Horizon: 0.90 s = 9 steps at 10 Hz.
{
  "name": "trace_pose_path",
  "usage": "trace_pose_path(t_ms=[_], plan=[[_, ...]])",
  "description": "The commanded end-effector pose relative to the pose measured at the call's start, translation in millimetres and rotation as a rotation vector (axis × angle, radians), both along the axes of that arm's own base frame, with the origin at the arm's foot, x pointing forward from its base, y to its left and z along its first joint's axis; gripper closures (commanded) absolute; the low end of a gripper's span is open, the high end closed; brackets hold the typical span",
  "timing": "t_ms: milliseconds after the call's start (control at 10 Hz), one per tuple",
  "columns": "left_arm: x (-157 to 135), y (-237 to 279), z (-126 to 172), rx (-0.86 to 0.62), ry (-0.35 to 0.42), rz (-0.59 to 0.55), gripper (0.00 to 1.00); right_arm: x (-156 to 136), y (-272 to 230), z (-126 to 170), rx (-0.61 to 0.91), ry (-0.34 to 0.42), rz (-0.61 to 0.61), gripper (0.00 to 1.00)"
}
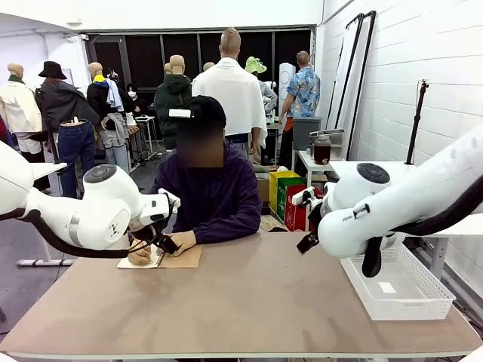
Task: Sort the paper based on its condition.
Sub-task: If a person hands you a paper, place it in the Organizing basket , and if it's crumpled, put it in the Trash can.
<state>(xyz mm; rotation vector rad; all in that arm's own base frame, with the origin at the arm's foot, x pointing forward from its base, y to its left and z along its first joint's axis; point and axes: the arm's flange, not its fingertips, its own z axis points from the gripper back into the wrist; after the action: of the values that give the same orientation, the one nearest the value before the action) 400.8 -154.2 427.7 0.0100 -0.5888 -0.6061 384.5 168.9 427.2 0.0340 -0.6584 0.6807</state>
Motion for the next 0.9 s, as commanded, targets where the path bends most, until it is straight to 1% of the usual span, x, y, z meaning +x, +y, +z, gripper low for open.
trace_pose_path(t_ms=[0, 100, 300, 400, 500, 600, 800], plan=[[-13, -6, 33, -0.013, -0.001, 0.033, 0.00, -12, -12, 31, -0.007, -0.016, 0.041, 0.00], [-17, -7, 52, -0.025, -0.010, 0.030, 0.00, -15, -13, 47, 0.005, -0.037, 0.060, 0.00], [-24, -5, 78, -0.030, -0.025, 0.027, 0.00, -25, -16, 74, 0.013, -0.062, 0.093, 0.00], [-27, -1, 86, -0.034, -0.017, 0.024, 0.00, -29, -17, 85, 0.010, -0.064, 0.110, 0.00], [-33, 1, 95, -0.043, 0.013, 0.013, 0.00, -32, -17, 95, -0.012, -0.057, 0.106, 0.00], [-39, 6, 106, -0.045, 0.021, 0.021, 0.00, -35, -17, 104, -0.023, -0.058, 0.107, 0.00], [-48, 12, 123, -0.080, 0.046, 0.026, 0.00, -40, -17, 116, -0.046, -0.039, 0.106, 0.00]])
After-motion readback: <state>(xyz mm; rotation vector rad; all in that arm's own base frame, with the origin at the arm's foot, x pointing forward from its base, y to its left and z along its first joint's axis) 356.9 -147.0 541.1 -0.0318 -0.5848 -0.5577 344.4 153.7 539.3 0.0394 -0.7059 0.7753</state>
